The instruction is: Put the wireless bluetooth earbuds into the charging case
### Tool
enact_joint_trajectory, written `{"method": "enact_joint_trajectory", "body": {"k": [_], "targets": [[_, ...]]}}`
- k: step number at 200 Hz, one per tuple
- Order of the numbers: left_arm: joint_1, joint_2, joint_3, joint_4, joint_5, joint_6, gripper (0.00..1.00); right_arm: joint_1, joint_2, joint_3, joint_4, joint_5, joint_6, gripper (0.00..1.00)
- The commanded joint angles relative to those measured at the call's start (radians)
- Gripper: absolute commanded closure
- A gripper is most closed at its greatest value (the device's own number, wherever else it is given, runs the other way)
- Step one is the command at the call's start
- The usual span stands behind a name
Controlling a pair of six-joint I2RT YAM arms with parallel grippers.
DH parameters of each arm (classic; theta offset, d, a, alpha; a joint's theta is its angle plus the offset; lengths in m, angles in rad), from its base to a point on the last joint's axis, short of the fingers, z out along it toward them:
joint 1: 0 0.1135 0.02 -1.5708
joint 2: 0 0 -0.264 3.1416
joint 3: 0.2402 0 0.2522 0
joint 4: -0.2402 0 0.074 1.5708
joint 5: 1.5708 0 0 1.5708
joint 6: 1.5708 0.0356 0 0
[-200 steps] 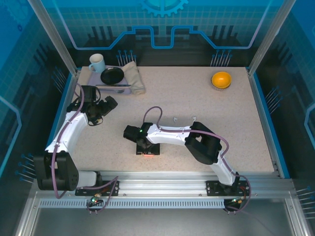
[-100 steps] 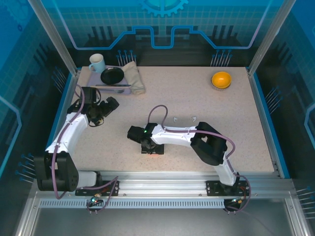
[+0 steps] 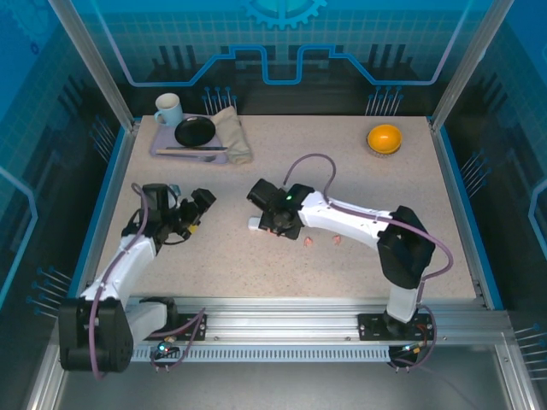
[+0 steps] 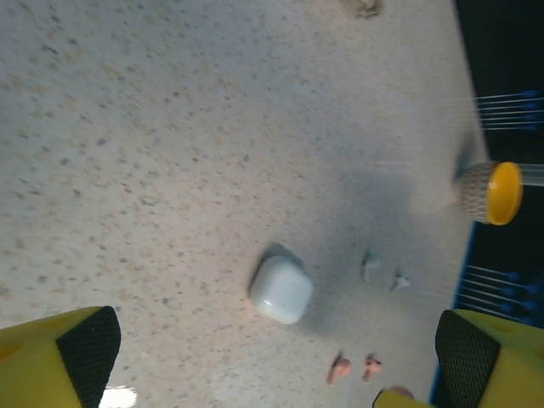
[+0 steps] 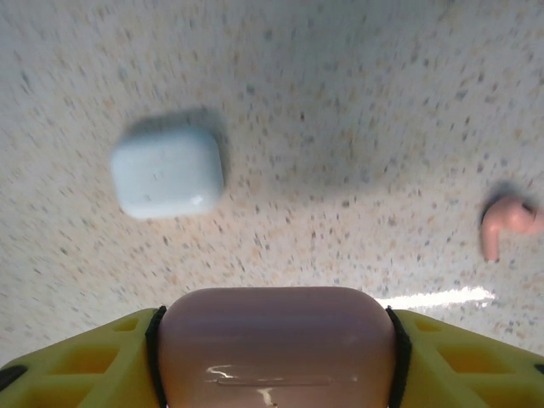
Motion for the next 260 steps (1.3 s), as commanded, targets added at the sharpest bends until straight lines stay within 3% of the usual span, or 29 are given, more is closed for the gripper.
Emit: {"method": "enact_joint_trajectory", "body": {"k": [1, 63, 128, 171, 260], "targets": [[-0.043, -0.096, -0.098, 0.207, 0.06, -0.108, 0.01, -0.051, -0.048, -0.024, 0.052, -0.024, 0.01, 0.43], [-0.289, -0.26, -0.332, 0.522, -0.119, -0.144, 0.01, -0.165, -0.096, -0.063, 0.166, -0.163, 0.051, 0.43], [-0.5, -0.163, -0.33, 0.634, -0.262, -0.022, 0.06, -0.181, -0.048, -0.061, 0.274, -0.3, 0.152, 0.43], [-0.544, -0.072, -0.304, 0.7, -0.32, 0.009, 0.09, -0.18, -0.029, -0.055, 0.313, -0.345, 0.205, 0.43], [-0.578, 0.131, -0.185, 0.814, -0.312, 0.036, 0.22, -0.168, -0.021, -0.033, 0.314, -0.355, 0.246, 0.43]]}}
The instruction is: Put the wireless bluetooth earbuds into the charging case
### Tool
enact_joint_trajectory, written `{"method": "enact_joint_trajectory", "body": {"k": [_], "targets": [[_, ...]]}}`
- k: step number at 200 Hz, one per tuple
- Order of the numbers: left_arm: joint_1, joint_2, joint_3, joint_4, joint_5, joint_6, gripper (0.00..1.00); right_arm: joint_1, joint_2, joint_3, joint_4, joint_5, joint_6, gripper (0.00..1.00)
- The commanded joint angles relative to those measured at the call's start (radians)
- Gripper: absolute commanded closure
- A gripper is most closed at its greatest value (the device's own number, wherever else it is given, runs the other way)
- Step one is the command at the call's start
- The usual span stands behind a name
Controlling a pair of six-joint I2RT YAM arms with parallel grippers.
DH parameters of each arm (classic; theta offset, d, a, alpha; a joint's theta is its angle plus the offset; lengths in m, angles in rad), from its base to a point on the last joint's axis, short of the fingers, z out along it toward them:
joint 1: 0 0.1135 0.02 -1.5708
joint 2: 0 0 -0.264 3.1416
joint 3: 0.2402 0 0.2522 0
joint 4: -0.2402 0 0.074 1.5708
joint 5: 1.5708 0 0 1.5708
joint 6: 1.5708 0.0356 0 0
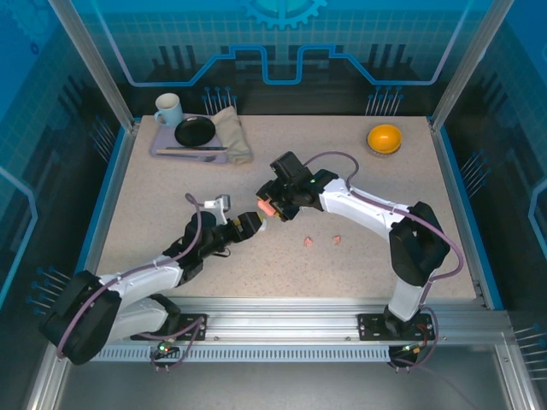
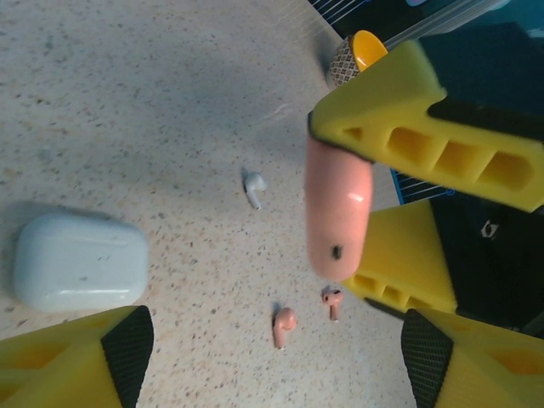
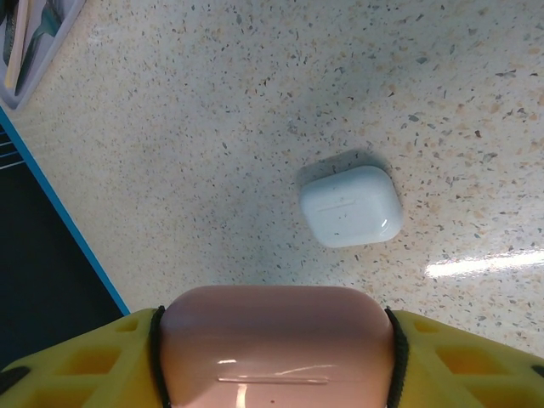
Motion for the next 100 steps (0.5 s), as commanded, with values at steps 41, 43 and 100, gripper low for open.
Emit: {"method": "enact_joint_trajectory", "body": {"k": [41, 43, 100], "targets": [[-0.02, 0.108, 0.093, 0.102, -0.016, 0.038, 0.29, 0.011, 0.023, 0.027, 0.012, -0.019, 0.03, 0.43], [-0.019, 0.112, 0.094, 0.103, -0.016, 0.038, 0.29, 0.011, 0.024, 0.028, 0.012, -0.019, 0.03, 0.43], [-0.03, 0.181, 0.129, 0.13, -0.019, 0.038, 0.36, 0.015, 0.019, 0.015, 0.032, -0.032, 0.046, 0.43]]}}
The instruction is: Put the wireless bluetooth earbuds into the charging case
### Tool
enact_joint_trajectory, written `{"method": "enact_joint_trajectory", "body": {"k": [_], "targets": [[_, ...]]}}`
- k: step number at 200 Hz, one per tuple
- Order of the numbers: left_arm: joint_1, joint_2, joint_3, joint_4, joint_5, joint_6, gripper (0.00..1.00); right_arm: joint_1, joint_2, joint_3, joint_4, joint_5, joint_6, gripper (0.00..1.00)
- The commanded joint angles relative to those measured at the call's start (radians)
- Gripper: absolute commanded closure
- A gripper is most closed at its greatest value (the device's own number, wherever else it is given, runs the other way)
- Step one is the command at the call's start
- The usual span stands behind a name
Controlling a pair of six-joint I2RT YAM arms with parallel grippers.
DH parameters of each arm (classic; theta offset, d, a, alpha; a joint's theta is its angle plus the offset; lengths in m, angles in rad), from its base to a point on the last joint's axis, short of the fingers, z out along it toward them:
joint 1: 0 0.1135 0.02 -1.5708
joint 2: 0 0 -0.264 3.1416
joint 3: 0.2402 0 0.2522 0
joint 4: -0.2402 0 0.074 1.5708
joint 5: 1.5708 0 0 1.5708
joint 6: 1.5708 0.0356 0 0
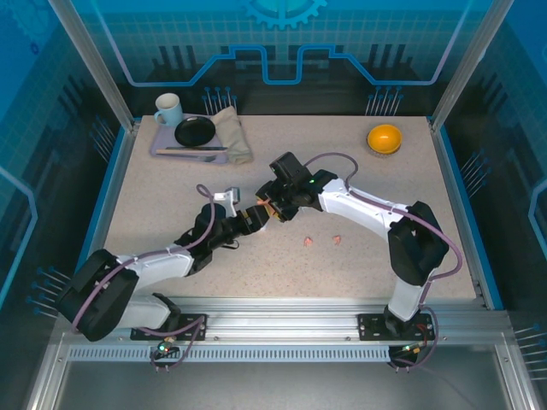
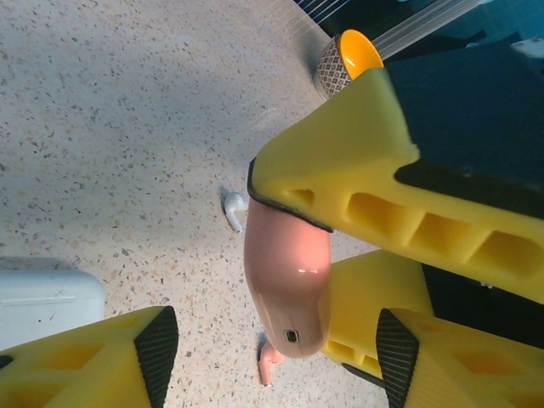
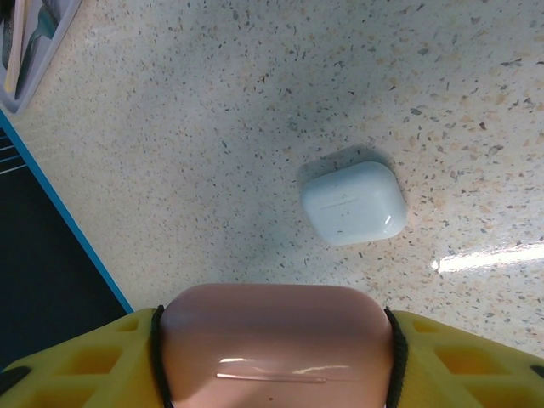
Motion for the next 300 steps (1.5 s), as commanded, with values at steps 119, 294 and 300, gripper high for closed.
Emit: {"method": "enact_joint_trajectory", "body": {"k": [119, 294, 300], "targets": [[-0.012, 0.047, 0.067, 0.051, -0.034, 0.023, 0.61, 0.016, 0.0, -0.003, 0.033, -0.027, 0.035, 0.43], [-0.01, -0.039, 0.101, -0.148, -0.018, 0.075, 0.93, -0.109, -0.144, -0.016, 0.044, -0.026, -0.065, 0.14], [-0.01, -0.053, 0.108, -0.18, -0.008, 0.091, 0.93, -0.128, -0.17, -0.029, 0.037, -0.024, -0.095, 0.14]]}}
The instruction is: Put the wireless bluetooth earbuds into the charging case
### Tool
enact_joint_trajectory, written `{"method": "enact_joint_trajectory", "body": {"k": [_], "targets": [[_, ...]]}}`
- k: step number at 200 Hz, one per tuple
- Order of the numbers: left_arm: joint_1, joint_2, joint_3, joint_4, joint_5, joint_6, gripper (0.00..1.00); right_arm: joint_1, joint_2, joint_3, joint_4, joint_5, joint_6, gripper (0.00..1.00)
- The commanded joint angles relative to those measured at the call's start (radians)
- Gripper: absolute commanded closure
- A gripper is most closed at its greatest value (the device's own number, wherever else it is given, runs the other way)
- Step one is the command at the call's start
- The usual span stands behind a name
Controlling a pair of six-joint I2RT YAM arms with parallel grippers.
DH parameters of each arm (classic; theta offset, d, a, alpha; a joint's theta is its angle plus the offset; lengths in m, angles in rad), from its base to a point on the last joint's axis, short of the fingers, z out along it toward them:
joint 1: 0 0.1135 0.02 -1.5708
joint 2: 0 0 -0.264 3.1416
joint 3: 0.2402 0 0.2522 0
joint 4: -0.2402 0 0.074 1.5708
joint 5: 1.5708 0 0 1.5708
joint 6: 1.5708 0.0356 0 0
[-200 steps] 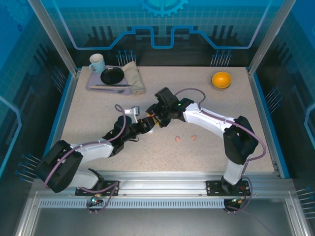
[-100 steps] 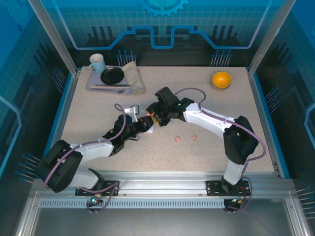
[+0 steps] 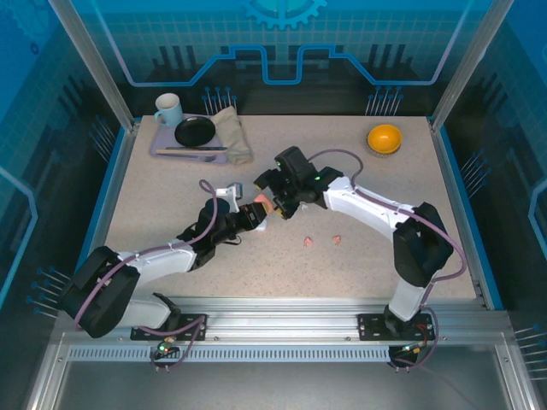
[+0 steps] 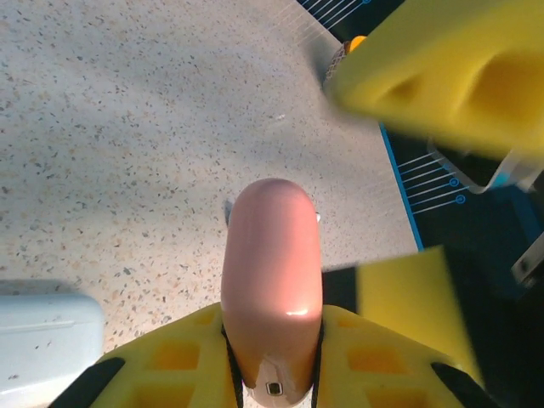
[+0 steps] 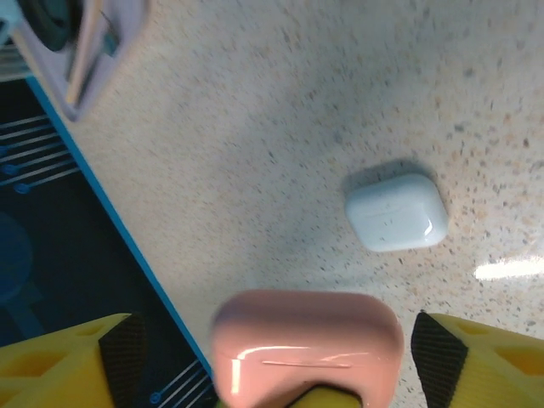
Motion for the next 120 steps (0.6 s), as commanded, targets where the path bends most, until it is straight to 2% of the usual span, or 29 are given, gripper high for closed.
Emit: {"method": "enact_joint_trajectory", "body": {"k": [1, 18, 39, 71, 90, 120], "targets": [[-0.006, -0.06, 0.05, -0.1, 0.022, 0.069, 0.93, -0.076, -0.125, -0.027, -0.013, 0.0, -0.098, 0.14], [-0.001, -0.098, 0.082, -0.199, 0.071, 0.124, 0.93, -0.128, -0.205, -0.073, -0.019, 0.001, -0.246, 0.11], [0.023, -0.127, 0.136, -0.311, 0.167, 0.191, 0.93, -0.192, -0.299, -0.157, 0.049, -0.068, -0.556, 0.1], [0.086, -0.111, 0.22, -0.414, 0.36, 0.24, 0.92, -0.216, -0.471, -0.317, 0.086, -0.116, -0.919, 0.1], [0.098, -0.081, 0.281, -0.488, 0.443, 0.278, 0.92, -0.216, -0.555, -0.411, 0.133, -0.175, -1.024, 0.1], [0.099, -0.036, 0.353, -0.582, 0.52, 0.326, 0.91, -0.207, -0.575, -0.499, 0.218, -0.243, -1.039, 0.12]]}}
